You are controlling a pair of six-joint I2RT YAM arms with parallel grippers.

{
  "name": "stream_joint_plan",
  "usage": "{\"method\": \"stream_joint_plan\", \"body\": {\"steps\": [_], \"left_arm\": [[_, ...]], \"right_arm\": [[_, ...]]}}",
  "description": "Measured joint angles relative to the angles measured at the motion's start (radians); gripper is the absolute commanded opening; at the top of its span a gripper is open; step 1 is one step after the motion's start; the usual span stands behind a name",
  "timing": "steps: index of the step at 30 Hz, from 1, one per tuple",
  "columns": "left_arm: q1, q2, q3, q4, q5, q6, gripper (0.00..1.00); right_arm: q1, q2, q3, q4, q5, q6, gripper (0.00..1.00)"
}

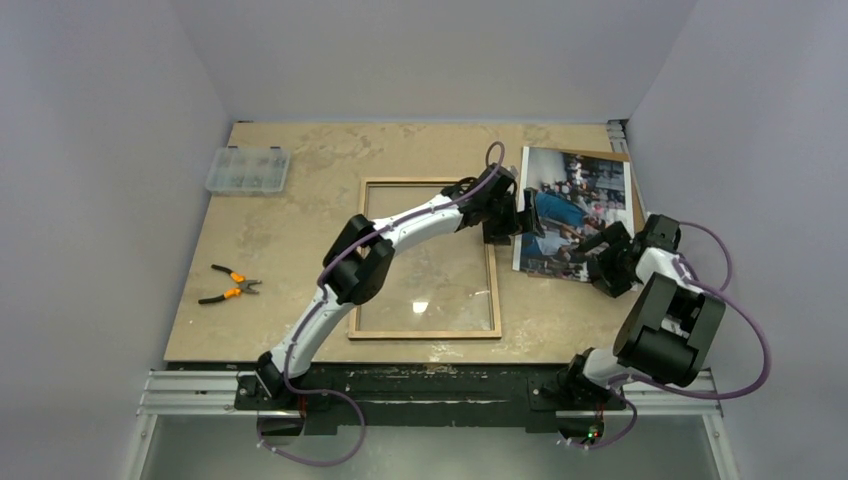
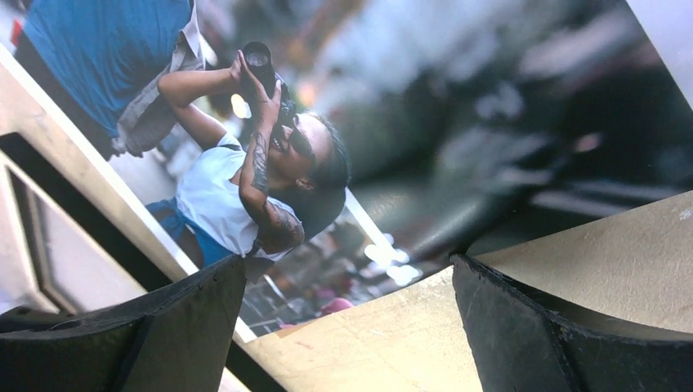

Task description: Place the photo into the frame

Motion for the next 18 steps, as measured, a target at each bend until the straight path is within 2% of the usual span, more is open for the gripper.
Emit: {"method": "stream_joint_plan", "body": {"steps": [9,18], "left_arm": [[-0.004,0.113,0.123,-0.032,-0.067,-0.04,0.94],[-0.002,0.14,0.13,0.04,-0.049,-0.098,0.78]], "right_arm": [[-0.084,0.037,0.0,0.028,-0.137,0.014,0.98],[-0.093,0.066,0.0,0.081,-0.201,0.011,0.98]]}}
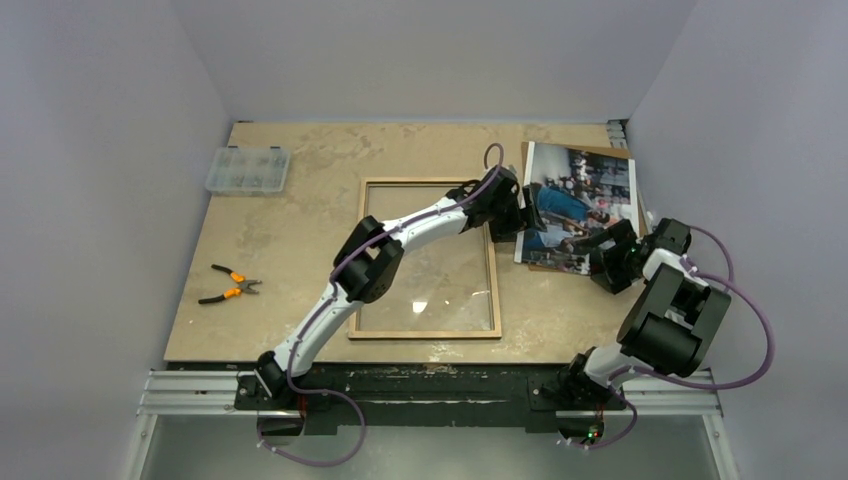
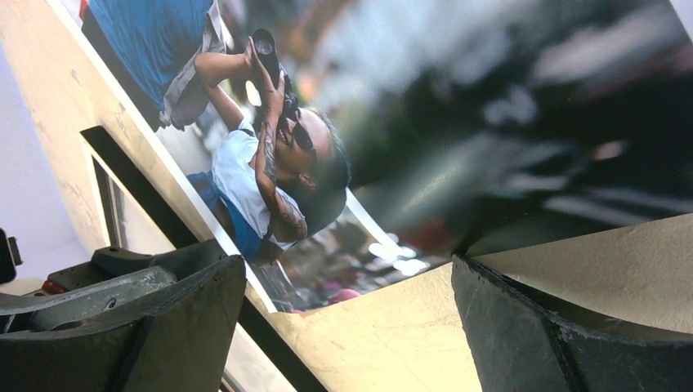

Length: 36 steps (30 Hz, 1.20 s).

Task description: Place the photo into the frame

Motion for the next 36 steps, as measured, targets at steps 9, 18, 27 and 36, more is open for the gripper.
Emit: {"method": "stream_joint_plan", "body": {"steps": [9,18,27,36], "left_arm": [[0.005,-0.057,-0.142,0.148,0.006,-0.017,0.62],[0.005,-0.134,-0.223,0.311,0.063,-0.045,0.47],[0.005,-0.114,-0.17,0.202,0.078,-0.047,0.1],[0.012,-0.094,-0.173,0.138,0.084,-0.03,0.0]], "right_arm": [[-0.002,0.004,0.0,0.014,-0.016,-0.004,0.98],[-0.001,0.014,-0.005,0.042,-0.047,-0.007,0.98],[-0.001,0.018,-0.005,0.048,-0.06,-0.017,0.98],[0.003,0.0,-0.001,0.025,-0.071,-0.051,0.98]]}}
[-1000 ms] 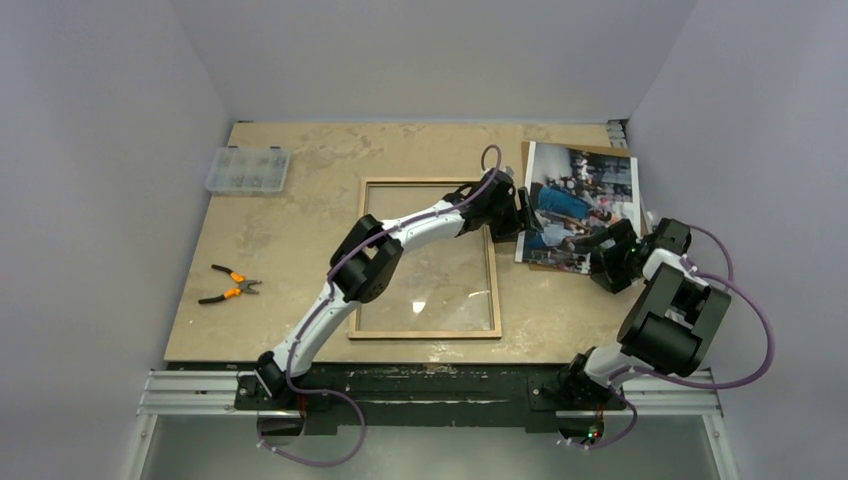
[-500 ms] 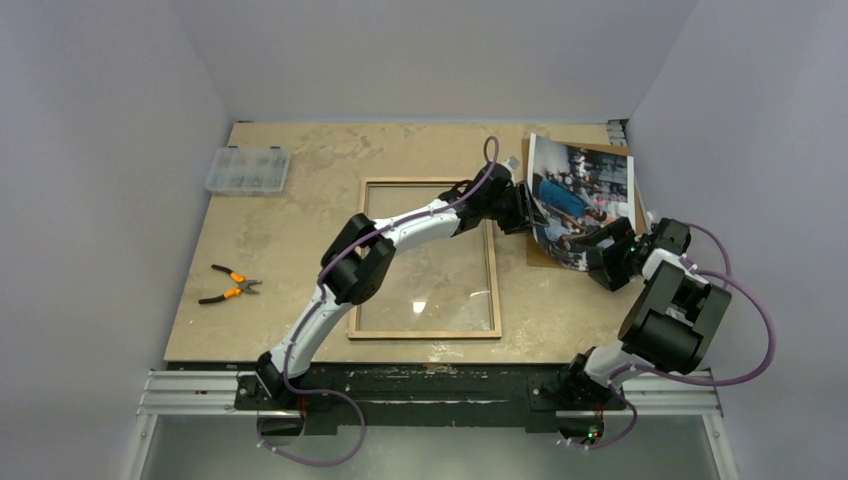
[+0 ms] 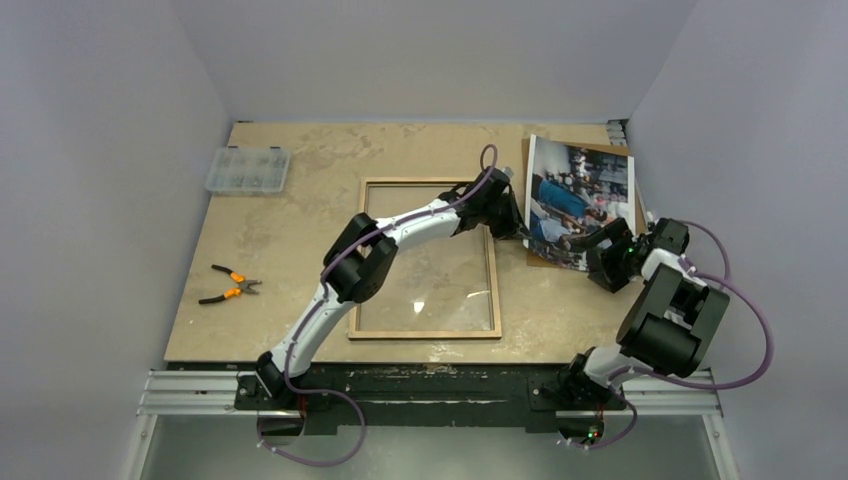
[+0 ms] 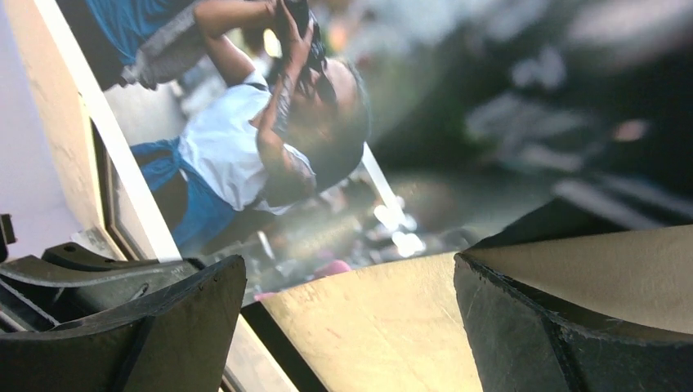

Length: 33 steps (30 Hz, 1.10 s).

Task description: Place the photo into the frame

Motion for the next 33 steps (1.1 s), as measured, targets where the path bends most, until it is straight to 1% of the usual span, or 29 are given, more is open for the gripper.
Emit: {"method": "stream_joint_plan", "body": {"steps": [4,7,13,16,20,22,28,30,33], "left_arm": [[0.007,-0.043,-0.052,-0.039,-0.017,0.047,0.0],[0.01,-0.142,-0.126,-0.114,-0.058,0.106,0.0],[0.017,-0.472,-0.299,-0.199,-0.17,0.225,0.0],[0.026,-0.637,-0.373,-0.241,-0.235,0.277,0.0],[0.065,-0.794,-0.443,-0.323,-0.301,0.336,0.0],[0.096,-0.866,-0.471,-0.39,-0.348,0.372,0.0],[0.177,-1.067,-0.46,-0.611,-0.492,0.472,0.0],[0.198,-1.128,-0.42,-0.696,-0.554,0.508,0.0],[0.217,-1.181,-0.317,-0.809,-0.67,0.558,0.0]], "right_arm": [[0.007,-0.039,-0.003,-0.074,0.002,-0.024,0.98],[0.03,-0.077,-0.003,-0.117,0.003,-0.035,0.98],[0.162,-0.152,-0.001,-0.165,0.015,-0.045,0.98],[0.235,-0.185,0.027,-0.208,0.016,-0.045,0.98],[0.277,-0.231,0.098,-0.257,0.016,-0.052,0.98],[0.29,-0.259,0.132,-0.269,0.011,-0.055,0.98],[0.328,-0.299,0.169,-0.296,-0.05,-0.071,0.99],[0.346,-0.296,0.169,-0.303,-0.066,-0.076,0.99],[0.375,-0.293,0.168,-0.299,-0.091,-0.077,0.99]]}}
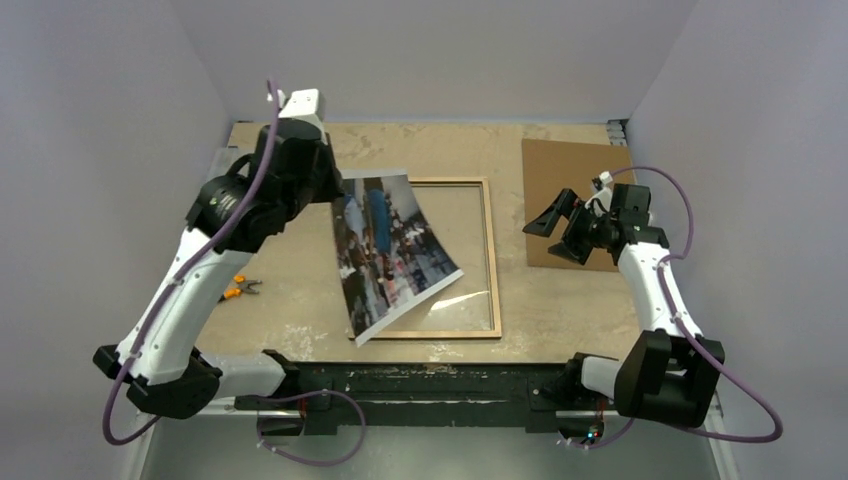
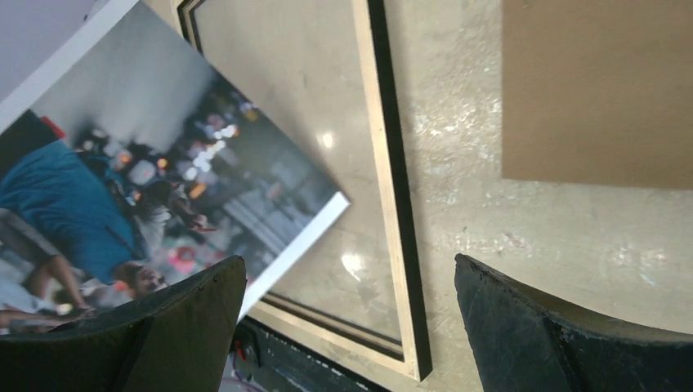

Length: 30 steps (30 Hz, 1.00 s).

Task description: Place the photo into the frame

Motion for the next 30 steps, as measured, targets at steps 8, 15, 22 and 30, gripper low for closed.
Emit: {"method": "stream_joint_plan", "body": {"steps": [8,15,22,30], "left_arm": [[0.005,-0.12,0.107,-0.103,-0.186,0.124,0.0],[-0.084,-0.152,0.115,-0.049,-0.077,0.253,0.0],[-0.296,0.024,0.146,0.032,0.083,0.299,0.0],[-0.496,0.17,-0.148,0.182,0.119,0.219,0.0]], "right_arm": [[0.074,0.018,-0.017,0.026,-0.044,0.007,0.99],[0.08,0.015,-0.019,0.048,-0.091,0.007,0.99],[0.08,-0.011,-0.032,0.077,-0.146,0.009,0.99],[0.077,-0.023,-0.049,0.079,-0.15,0.014,0.98]]}}
